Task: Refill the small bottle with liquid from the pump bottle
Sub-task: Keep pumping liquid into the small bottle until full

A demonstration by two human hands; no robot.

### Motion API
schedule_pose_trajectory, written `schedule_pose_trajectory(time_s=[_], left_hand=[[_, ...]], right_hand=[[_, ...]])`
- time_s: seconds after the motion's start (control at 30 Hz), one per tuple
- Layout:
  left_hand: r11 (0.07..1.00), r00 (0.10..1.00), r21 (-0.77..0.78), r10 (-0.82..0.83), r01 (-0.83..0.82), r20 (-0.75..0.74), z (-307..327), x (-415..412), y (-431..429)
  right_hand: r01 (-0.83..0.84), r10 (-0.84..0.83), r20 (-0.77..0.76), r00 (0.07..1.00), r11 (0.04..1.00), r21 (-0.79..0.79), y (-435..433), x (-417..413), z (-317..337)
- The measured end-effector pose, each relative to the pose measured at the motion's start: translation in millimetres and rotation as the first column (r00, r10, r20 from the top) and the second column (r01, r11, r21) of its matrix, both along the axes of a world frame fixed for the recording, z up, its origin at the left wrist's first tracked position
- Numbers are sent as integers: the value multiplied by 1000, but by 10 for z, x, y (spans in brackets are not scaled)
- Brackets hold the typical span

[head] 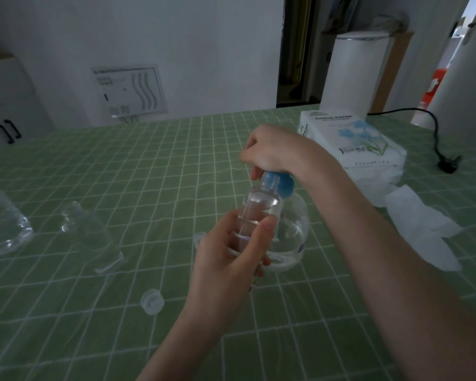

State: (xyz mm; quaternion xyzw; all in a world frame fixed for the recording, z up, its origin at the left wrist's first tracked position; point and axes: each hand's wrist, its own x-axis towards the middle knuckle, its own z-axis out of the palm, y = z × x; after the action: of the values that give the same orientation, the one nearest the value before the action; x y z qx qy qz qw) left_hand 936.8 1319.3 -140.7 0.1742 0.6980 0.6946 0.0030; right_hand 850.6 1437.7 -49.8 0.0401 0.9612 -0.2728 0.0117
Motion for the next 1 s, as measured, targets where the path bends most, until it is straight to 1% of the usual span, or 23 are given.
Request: schedule_pose_trajectory(time_s=[0.1, 0.53, 0.67, 0.87, 1.0], left_hand=[[1000, 1000, 14, 0, 0, -4, 15, -8, 3], [1000, 1000, 6, 12, -12, 0, -17, 7, 13], [1000, 1000, 2, 8, -8, 0, -22, -1, 8], [1000, 1000, 17, 2, -1, -14, 16, 4, 14], [1000, 1000, 9, -2, 2, -9, 19, 1, 11]], right_hand=[[8, -9, -30, 1000, 1000, -16, 13, -12, 47], [-5, 6, 47, 999, 999, -32, 1, 5, -21], [-3, 4, 33, 999, 999, -35, 0, 9, -24], [-2, 1, -39, 999, 1000, -28, 19, 4, 50], [-9, 9, -12, 1000, 1000, -17, 6, -4, 46]])
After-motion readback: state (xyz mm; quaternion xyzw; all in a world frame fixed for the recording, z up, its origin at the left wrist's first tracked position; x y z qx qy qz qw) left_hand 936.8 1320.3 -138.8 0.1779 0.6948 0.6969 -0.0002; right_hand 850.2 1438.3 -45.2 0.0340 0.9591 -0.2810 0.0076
